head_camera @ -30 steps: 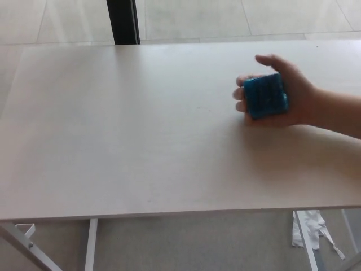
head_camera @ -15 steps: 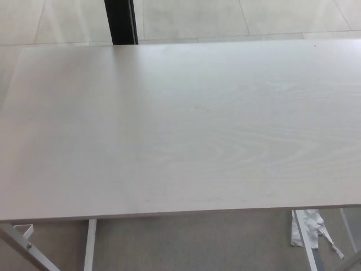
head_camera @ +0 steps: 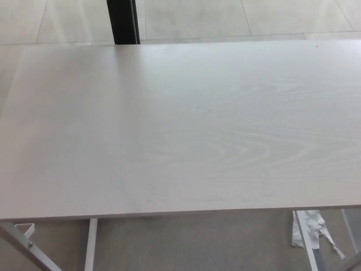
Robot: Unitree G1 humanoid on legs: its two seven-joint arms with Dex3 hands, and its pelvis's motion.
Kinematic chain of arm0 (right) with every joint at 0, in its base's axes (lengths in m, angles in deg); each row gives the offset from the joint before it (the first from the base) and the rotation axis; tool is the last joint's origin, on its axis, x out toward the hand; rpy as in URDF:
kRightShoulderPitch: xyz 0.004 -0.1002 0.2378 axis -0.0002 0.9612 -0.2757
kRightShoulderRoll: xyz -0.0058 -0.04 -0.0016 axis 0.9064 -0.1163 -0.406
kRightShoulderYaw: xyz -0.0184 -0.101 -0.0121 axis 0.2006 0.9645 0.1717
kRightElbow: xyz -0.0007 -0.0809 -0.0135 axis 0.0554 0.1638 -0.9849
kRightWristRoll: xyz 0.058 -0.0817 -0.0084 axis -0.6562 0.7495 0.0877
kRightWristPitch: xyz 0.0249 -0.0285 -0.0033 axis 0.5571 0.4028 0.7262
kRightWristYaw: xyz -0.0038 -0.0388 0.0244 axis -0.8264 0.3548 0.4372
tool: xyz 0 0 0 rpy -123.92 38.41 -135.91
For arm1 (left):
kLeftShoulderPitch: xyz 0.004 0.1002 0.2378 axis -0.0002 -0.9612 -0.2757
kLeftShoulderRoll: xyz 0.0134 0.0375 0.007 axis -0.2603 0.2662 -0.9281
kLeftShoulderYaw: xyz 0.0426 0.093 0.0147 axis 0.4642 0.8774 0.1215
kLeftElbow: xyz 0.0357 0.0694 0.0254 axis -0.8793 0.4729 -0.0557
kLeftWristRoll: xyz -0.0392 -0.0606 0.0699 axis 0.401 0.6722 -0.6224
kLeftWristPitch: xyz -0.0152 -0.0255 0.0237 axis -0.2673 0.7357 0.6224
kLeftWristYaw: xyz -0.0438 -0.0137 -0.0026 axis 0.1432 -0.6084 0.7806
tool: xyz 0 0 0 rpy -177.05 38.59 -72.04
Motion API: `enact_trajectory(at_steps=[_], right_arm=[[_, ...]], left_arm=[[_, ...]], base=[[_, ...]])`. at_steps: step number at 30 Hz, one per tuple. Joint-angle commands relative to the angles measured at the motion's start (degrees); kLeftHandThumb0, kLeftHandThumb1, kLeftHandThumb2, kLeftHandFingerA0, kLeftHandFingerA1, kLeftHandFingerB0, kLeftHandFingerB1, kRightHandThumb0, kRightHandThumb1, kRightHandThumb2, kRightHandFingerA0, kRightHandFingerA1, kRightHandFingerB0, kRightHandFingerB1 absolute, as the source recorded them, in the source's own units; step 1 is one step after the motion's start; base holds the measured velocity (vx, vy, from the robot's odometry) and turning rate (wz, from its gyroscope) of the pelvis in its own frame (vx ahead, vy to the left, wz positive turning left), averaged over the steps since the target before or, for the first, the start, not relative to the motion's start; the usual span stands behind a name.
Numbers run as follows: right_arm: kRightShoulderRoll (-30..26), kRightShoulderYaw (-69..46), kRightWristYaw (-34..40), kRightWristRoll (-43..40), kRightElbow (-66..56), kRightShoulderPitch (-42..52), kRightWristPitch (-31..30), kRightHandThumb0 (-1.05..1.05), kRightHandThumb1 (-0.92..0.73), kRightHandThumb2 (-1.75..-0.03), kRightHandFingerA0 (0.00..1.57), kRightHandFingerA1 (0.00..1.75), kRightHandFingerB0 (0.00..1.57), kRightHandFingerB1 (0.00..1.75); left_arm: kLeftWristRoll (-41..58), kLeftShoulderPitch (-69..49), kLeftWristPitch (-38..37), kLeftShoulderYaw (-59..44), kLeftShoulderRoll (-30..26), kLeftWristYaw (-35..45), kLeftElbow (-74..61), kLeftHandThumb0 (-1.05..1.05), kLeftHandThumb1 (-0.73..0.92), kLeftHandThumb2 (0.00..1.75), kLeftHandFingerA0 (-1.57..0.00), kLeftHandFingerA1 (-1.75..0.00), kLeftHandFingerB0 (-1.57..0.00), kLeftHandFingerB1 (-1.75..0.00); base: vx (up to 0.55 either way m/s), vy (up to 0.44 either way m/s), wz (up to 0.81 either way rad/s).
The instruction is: The robot uses its right hand to pick up a cube kept in the middle of the desk infront of it and hands it to a person
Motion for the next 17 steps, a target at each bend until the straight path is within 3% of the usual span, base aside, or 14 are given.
enact_trajectory(at_steps=[1, 17], right_arm=[[-1.3, 0.5, 0.2, -1.7, 0.1, -0.2, 0.3, -0.4, -0.65, -0.59, 0.67, 0.57, 0.51, 0.45], [-1.9, 1.2, 0.3, -2.5, 0.2, -1.4, 0.1, -0.4, -0.65, -0.59, 0.67, 0.57, 0.51, 0.45]], left_arm=[[-0.6, 0.4, 1.0, 0.2, -1.3, -0.2, 0.0, -0.71, 0.76, 0.63, -0.55, -0.55, -0.56, -0.43], [-1.1, 1.0, 1.8, 1.0, -0.9, -0.4, -0.2, -0.72, 0.79, 0.64, -0.53, -0.53, -0.54, -0.39]], base=[[0.0, 0.0, 0.0], [0.0, 0.0, 0.0]])
